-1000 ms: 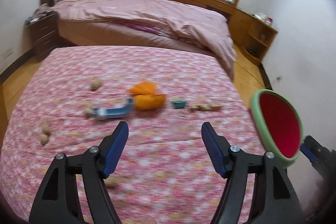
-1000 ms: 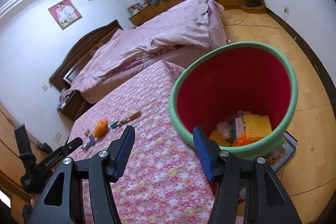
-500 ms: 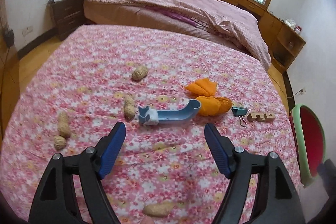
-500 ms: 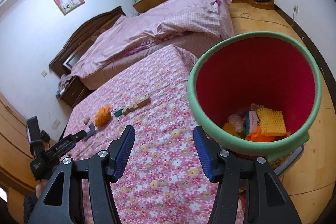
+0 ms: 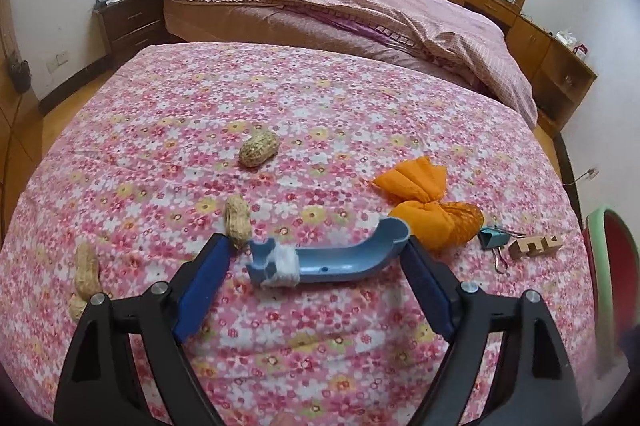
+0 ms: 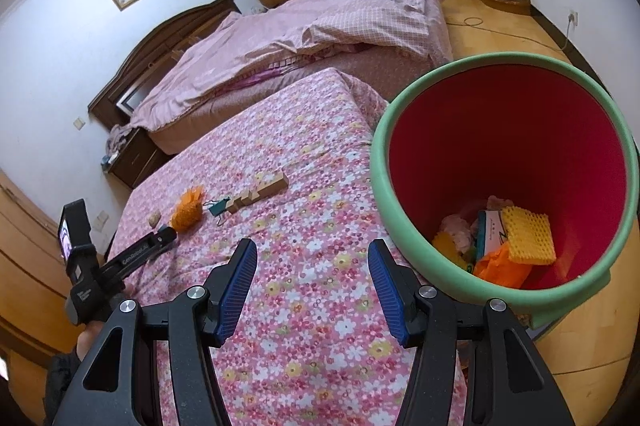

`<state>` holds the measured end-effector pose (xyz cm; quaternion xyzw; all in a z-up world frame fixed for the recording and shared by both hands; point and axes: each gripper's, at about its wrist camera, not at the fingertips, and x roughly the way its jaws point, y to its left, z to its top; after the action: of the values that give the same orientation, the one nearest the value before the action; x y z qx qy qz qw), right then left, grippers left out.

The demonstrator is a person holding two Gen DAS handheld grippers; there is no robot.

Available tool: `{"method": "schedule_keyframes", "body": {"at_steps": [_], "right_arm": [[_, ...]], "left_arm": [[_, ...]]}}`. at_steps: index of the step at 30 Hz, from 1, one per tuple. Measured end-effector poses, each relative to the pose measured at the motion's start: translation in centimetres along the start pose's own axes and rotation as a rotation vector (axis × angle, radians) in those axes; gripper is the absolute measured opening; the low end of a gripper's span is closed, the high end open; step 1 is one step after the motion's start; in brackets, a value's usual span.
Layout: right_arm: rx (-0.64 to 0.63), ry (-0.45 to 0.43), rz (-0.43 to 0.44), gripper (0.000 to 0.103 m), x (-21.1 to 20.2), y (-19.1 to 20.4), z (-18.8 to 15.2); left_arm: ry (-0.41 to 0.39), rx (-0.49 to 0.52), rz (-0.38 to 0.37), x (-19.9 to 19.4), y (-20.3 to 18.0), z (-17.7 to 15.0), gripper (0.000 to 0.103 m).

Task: Collect trash
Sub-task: 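Grasp the blue curved plastic piece with the left gripper, then grasp the teal binder clip with the right gripper while the left gripper holds the blue piece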

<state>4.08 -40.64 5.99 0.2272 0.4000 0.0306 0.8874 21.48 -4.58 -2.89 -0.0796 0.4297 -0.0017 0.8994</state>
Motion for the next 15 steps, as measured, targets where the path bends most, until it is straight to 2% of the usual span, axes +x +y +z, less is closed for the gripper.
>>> {"method": "schedule_keyframes", "body": {"at_steps": [2,3,4,9,15], "right_arm": [[-0.002,0.002,0.005,0.059,0.3,0.2,0.2],[-0.004,0.004,0.006,0.059,0.5,0.3,0.2],[-0.008,0.007,0.006,0.059,0.7,0.4,0.3],[-0.051,0.026,0.016,0.059,1.7,2.1,0.6],[-0.114,0.043,0.039,0.059,3.2,4.8,1.1]], "left_arm": [[-0.001,-0.004,-0.005,0.1,0.0,0.1,0.084],[-0.003,-0.009,-0.001,0.0,0.0,0.1,0.076],[-0.005,-0.010,0.003,-0.2,0.0,0.0,0.073],[-0.006,-0.029,-0.054,-1.3,0.8,0.0,0.073],[-0.046,-0.030,-0.042,-4.1,2.3,-0.7,0.073]]}}
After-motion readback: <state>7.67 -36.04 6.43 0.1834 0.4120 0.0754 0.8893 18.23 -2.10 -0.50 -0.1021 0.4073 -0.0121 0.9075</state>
